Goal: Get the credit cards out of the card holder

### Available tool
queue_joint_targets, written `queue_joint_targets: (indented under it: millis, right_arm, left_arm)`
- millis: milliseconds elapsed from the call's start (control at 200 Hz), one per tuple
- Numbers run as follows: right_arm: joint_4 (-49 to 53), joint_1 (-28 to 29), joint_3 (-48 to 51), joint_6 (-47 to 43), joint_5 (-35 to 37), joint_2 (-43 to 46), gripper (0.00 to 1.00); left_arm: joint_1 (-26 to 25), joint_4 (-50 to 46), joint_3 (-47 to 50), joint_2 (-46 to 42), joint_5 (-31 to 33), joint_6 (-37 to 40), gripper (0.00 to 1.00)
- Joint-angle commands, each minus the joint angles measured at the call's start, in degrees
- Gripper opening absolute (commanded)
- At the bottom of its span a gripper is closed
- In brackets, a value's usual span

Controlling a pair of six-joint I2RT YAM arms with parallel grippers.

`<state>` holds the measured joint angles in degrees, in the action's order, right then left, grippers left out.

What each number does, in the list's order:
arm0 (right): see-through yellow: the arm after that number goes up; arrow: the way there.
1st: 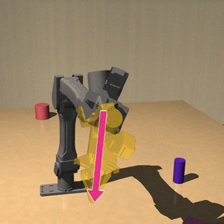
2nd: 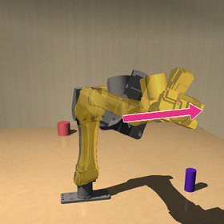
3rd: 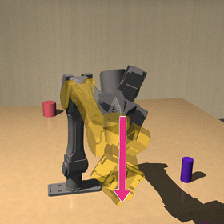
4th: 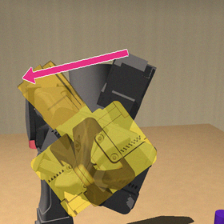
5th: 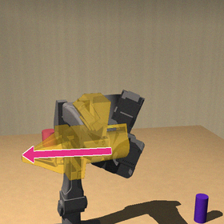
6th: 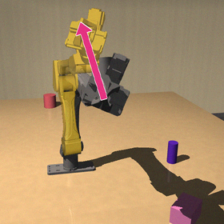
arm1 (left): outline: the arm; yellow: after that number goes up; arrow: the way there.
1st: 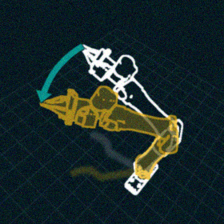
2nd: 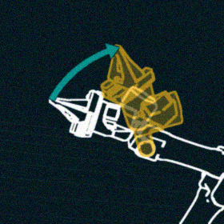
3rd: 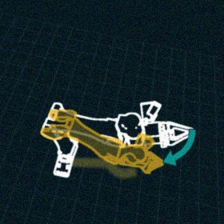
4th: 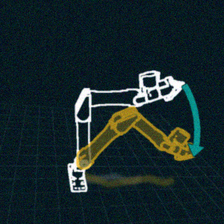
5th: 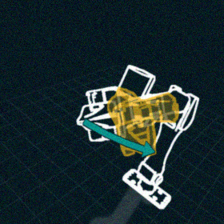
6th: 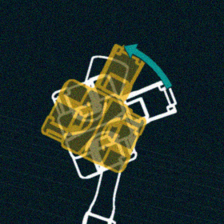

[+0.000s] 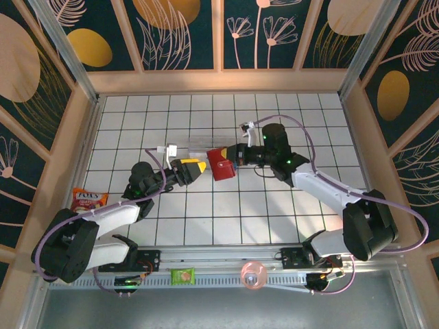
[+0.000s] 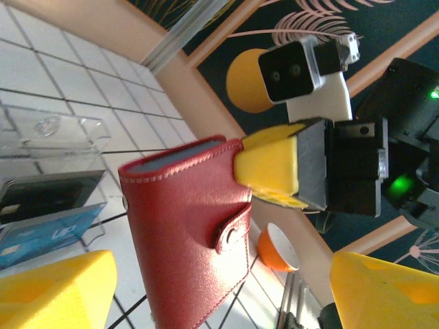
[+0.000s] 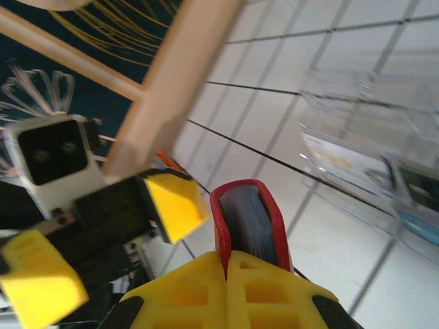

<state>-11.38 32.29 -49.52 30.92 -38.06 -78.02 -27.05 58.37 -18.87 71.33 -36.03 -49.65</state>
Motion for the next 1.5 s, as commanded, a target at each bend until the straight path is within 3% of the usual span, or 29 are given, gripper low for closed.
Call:
queue_joint_targets:
  millis: [0, 160, 485, 661, 866, 976, 1036, 1106, 1151, 1281, 1491]
  right_arm:
    - [-9.23, -0.09, -2.89, 4.54, -5.98, 1.81, 0.00]
    - [-15.07, -0.08, -4.38, 8.19, -8.28, 1.49, 0.00]
    - [-17.04, 0.40, -5.21, 9.70, -7.79, -1.86, 0.00]
    - [-14.62, 0.57, -5.57, 8.89, -6.90, -3.32, 0.00]
    - [-9.67, 0.84, -6.51, 7.00, -4.84, -3.92, 0.00]
    - [-1.13, 2.04, -9.26, 3.29, 0.71, -4.44, 0.00]
    - [3.76, 2.64, -10.53, 1.62, 5.33, -4.26, 0.16]
    - [9.68, 3.01, -12.08, 0.62, 11.95, -3.77, 0.38]
    - [12.48, 3.34, -12.68, 0.50, 15.86, -3.21, 0.44]
    - [18.00, 6.13, -14.38, -0.46, 26.24, -1.36, 0.52]
    - [23.60, 11.70, -18.40, -2.41, 32.71, -4.92, 0.55]
  left_arm:
    - [-0.64, 6.17, -0.13, 0.26, -1.86, -0.46, 0.81]
    - [-1.06, 8.41, -0.55, 1.17, -2.18, -1.44, 0.77]
    - [-2.63, 11.09, -1.61, 0.74, -2.85, -2.25, 0.50]
    - [-3.10, 10.77, -1.69, 0.74, -1.90, -2.39, 0.50]
    - [-3.22, 6.72, -2.68, 0.47, 0.39, -1.57, 0.24]
    - [-3.40, 2.27, -3.81, 0.17, 3.24, -1.10, 0.10]
    - [-3.63, -3.04, -5.17, -0.01, 5.60, -0.06, 0.00]
    - [-4.31, -10.20, -6.97, -0.22, 9.46, 1.55, 0.00]
    - [-4.99, -12.61, -7.36, -0.69, 12.00, 2.45, 0.00]
    - [-7.31, -19.55, -8.49, -1.89, 20.23, 3.33, 0.00]
    - [-8.44, -22.48, -10.11, -2.23, 23.56, 3.44, 0.00]
